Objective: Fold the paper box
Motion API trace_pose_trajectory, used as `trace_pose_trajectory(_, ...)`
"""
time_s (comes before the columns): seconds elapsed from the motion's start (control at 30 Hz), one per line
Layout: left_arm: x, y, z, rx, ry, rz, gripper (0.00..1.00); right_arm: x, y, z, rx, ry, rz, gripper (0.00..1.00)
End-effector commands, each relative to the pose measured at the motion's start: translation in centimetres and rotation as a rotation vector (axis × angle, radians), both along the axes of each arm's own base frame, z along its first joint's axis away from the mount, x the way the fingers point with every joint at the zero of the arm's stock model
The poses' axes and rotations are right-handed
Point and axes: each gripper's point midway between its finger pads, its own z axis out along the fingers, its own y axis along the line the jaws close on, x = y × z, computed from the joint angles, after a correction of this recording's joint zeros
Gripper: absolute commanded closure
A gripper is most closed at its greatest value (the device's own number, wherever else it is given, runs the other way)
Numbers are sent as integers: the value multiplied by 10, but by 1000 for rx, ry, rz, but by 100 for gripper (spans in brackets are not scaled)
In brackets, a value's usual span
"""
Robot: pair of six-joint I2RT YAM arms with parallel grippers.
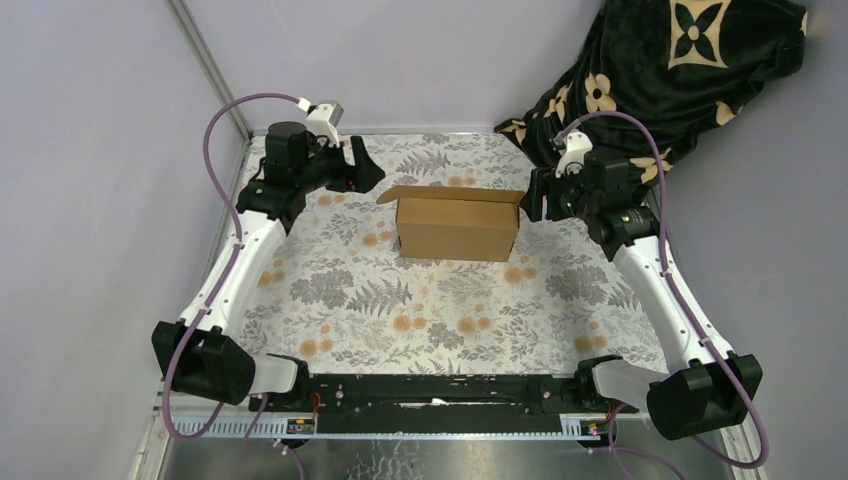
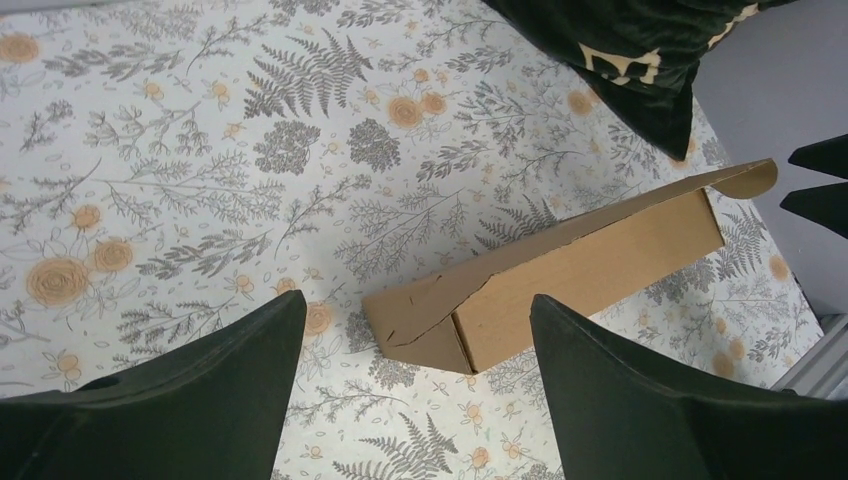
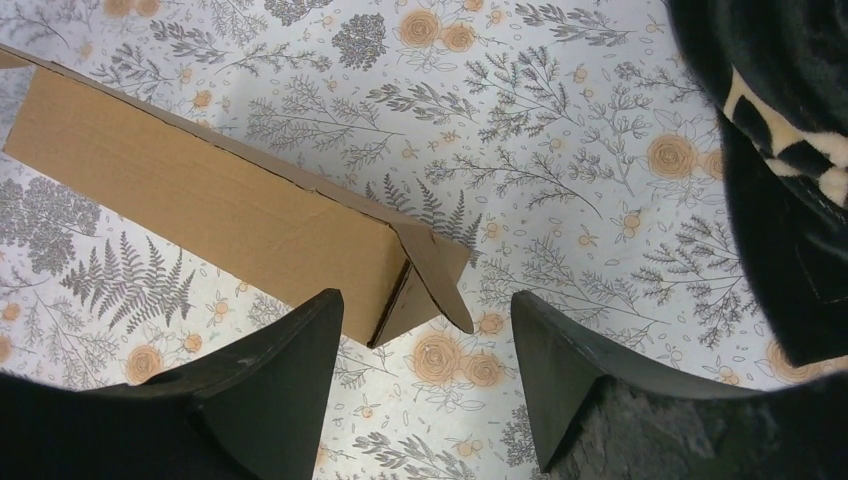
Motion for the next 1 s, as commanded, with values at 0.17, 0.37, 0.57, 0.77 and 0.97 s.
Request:
trace_pose_trajectory(0.17,6,-8,12,12,-46,-77,21,16,10,32,1,-120,49,41)
trace_pose_trajectory(0.37,11,-17,-1,37,-31,-116,43,18,12,31,5,-118,60,48)
trace_pose_trajectory(0.57,6,-30,-7,82,-28,-162,48,20,13,29,1,-108,71,54)
trace_pose_trajectory(0.77,3,-33,-9,101,-21,-174,56,20,16,29,5,-104,83,57)
trace_pose_trajectory(0.97,6,-31,-12,117,-17,-165,56,23,17,25,9,-97,86,58)
